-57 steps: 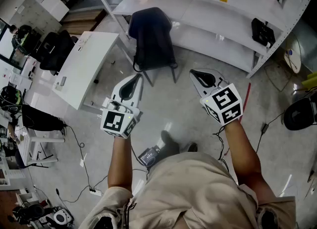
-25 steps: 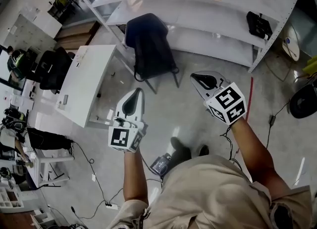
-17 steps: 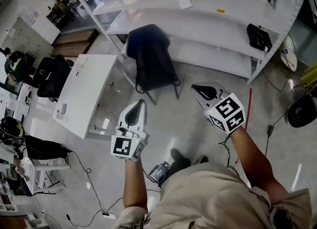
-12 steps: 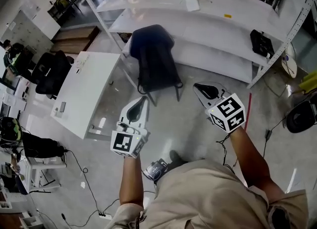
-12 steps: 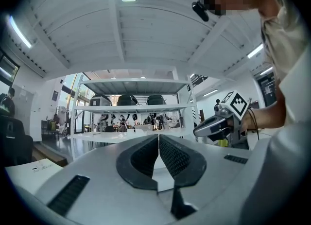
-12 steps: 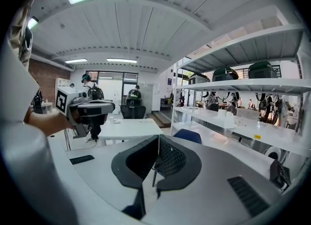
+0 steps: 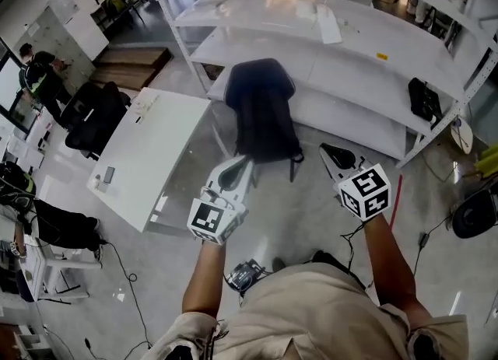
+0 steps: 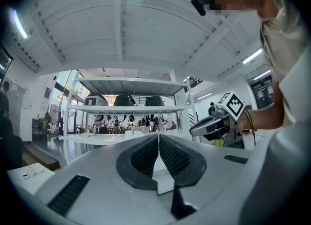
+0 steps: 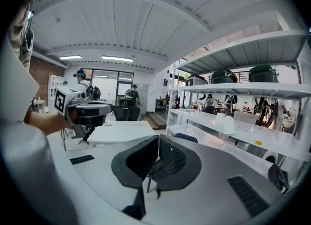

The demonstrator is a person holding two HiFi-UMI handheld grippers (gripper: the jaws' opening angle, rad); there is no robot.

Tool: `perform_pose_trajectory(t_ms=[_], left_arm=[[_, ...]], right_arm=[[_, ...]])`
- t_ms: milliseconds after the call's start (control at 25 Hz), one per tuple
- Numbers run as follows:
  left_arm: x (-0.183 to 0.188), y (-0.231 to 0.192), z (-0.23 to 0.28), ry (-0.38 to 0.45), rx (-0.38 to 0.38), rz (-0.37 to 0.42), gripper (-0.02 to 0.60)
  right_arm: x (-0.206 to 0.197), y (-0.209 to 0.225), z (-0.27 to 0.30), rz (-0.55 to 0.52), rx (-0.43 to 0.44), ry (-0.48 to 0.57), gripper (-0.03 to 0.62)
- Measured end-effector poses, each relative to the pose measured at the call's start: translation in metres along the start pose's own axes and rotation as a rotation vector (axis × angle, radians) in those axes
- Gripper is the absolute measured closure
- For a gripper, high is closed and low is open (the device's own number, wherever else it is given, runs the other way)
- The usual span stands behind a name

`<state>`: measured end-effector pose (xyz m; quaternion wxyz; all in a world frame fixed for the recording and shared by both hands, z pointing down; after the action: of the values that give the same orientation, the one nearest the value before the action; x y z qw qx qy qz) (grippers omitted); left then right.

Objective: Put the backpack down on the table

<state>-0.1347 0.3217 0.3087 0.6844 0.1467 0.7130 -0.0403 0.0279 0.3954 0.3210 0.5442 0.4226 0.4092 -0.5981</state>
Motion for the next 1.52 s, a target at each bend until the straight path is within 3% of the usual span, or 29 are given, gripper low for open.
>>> perform_pose_trajectory(t_ms=[280, 760, 1160, 1520], left_arm=[[-0.013, -0.031, 0.023, -0.027, 0.000, 0.002, 0.563], [-0.043, -0.089, 0.116, -0.086, 0.064, -0.015, 0.563], [-0.046, -0.126, 0.189, -0.110, 0.135, 0.025, 0.564], [-0.048, -0.164, 0.227, -0.095, 0.142, 0.031, 0.564]], right_arm=[[0.007, 0.025, 0.036, 0.000, 0.000, -0.002, 0.568], [0.013, 0.101, 0.139, 0.031, 0.101, 0.013, 0.568], [0.030, 0.161, 0.199, 0.023, 0.180, 0.037, 0.568], [0.036, 0.184, 0.243, 0.037, 0.189, 0.026, 0.568]])
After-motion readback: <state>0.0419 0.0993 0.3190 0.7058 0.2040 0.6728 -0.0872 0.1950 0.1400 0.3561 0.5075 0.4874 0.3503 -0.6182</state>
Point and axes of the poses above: the fingertips, and each gripper's own axes: z forward along the fingers, y to its right, x out of its top, the point moved 1 cm from there along -z, backward along the fingers, and after that the axes turned 6 degrees about z, right-handed, at the moved point
